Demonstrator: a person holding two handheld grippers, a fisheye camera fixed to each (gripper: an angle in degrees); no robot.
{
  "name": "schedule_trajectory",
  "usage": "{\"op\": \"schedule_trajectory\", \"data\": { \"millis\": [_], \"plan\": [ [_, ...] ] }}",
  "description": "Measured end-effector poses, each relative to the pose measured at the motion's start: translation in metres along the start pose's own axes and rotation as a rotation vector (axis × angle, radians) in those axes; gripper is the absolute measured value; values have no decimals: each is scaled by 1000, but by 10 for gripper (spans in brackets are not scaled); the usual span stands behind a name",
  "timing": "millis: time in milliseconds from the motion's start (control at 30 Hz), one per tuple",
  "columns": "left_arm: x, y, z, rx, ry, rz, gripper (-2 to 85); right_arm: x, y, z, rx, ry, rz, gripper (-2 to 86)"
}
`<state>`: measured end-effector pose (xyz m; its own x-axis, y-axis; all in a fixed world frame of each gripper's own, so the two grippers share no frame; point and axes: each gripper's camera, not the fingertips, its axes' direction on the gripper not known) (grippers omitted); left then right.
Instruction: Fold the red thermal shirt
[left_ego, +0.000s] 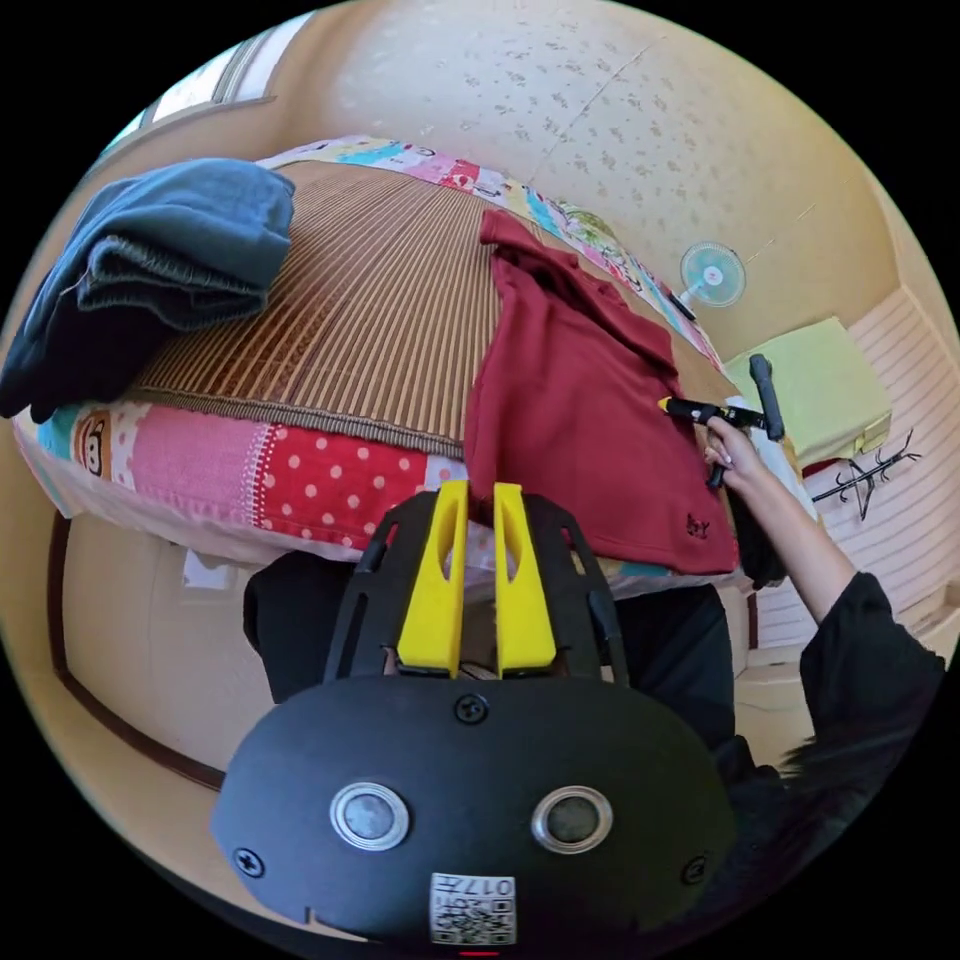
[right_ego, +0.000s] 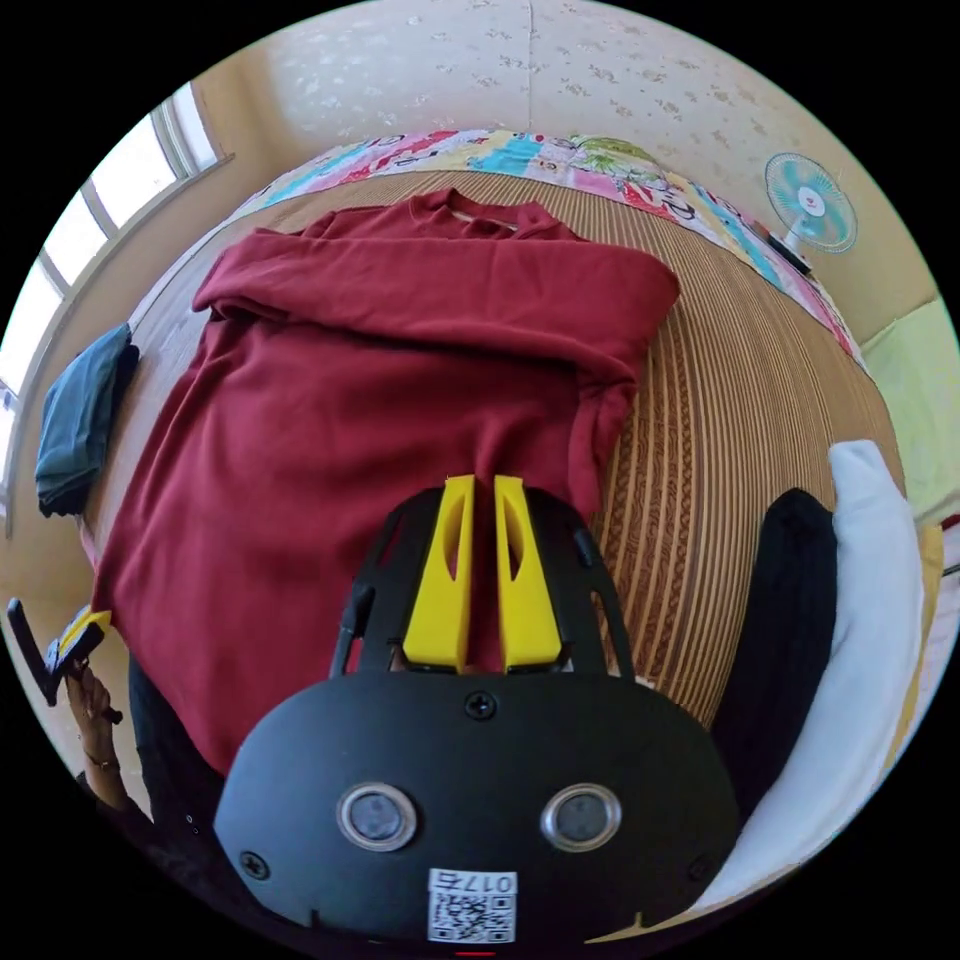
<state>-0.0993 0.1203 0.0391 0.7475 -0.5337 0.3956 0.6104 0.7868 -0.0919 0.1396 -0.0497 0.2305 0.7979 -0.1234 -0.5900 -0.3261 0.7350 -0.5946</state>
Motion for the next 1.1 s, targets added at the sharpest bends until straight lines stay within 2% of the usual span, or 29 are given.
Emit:
{"op": "schedule_trajectory", "data": {
  "millis": [67, 100, 133, 267, 400, 433, 567, 667, 800, 933, 1033, 1100],
  "plan": [
    [-4, 3, -15, 41, 122, 12, 50, 6, 17, -26, -3, -9, -27, 29],
    [-9, 5, -23, 64, 194, 4, 49, 14, 39, -50, 70, -64, -13, 32],
    [-11, 6, -27, 74, 221, -1, 48, 22, 68, -77, 160, -114, -2, 39],
    [-21, 11, -45, 97, 296, -28, 47, 34, 162, -132, 302, -125, 39, 96],
    [-22, 14, -58, 126, 369, -64, 46, 60, 257, -135, 240, -146, 278, 111],
    [-22, 13, -60, 128, 377, -66, 46, 68, 277, -125, 208, -217, 356, 87],
    [-24, 10, -84, 149, 491, -74, 44, 82, 305, -93, 121, -540, 411, 19],
    [-14, 10, -122, 183, 621, -5, 43, 83, 326, -145, 358, -610, 330, 24],
    [18, 23, -194, 324, 729, 152, 43, 79, 354, -254, 728, -740, 121, 35],
    [23, 30, -231, 470, 741, 130, 43, 76, 367, -332, 965, -792, -2, 39],
    [32, 8, -225, 484, 638, 97, 44, 81, 348, -342, 994, -687, 109, 39],
    [40, -35, -192, 438, 489, 34, 44, 83, 316, -332, 941, -632, 167, 37]
  ]
}}
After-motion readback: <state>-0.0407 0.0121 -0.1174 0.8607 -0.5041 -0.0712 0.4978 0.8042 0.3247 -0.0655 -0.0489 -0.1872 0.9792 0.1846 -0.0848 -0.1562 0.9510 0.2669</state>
